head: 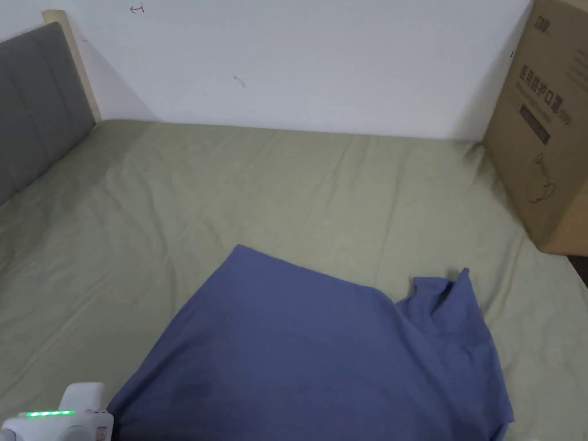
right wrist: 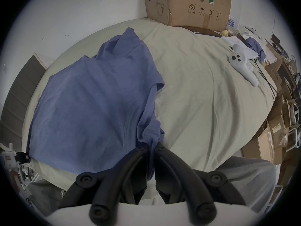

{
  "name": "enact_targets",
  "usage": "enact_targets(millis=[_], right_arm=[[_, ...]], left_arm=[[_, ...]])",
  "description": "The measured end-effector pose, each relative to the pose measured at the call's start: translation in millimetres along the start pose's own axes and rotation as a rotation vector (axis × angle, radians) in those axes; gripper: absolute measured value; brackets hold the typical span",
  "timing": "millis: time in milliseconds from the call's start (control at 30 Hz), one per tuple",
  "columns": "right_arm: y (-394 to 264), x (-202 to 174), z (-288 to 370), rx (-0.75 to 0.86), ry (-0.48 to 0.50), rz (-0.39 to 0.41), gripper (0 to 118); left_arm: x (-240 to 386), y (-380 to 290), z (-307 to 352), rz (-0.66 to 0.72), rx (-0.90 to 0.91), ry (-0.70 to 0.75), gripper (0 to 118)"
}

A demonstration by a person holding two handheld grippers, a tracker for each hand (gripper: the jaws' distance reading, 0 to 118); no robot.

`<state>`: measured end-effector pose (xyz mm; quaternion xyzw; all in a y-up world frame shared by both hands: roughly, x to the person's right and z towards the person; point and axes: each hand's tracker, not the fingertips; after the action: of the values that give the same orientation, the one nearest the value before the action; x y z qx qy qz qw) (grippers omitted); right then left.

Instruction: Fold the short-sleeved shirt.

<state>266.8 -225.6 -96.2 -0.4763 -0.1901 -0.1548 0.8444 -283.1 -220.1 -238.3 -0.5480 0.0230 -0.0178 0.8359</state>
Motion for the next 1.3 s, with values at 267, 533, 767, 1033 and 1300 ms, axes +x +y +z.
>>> enact_targets(millis=[267, 533, 767, 1033, 1300], right_arm=[[59.5, -23.6, 66.2, 0.238, 0.116, 0.066, 105], [121.4, -55.9, 162.0, 0.66, 0.134, 0.12, 104], [123.2, -78.4, 196.9, 0.863, 0.047, 0.213, 65], [125.0, -80.3, 189.6, 0.904, 0.041, 0.225, 0], [147.8, -80.9, 155.7, 0.846, 0.035, 0.23, 0]], left_arm=[[23.7, 46.2, 73.1, 0.057, 0.187, -0.222, 93], [78.3, 91.5, 185.7, -0.045, 0.674, -0.259, 93], [106.7, 89.6, 218.3, -0.014, 0.931, -0.315, 53], [128.4, 105.8, 192.8, -0.067, 0.879, -0.301, 0], [140.4, 180.0, 119.5, -0.107, 0.639, -0.378, 0]])
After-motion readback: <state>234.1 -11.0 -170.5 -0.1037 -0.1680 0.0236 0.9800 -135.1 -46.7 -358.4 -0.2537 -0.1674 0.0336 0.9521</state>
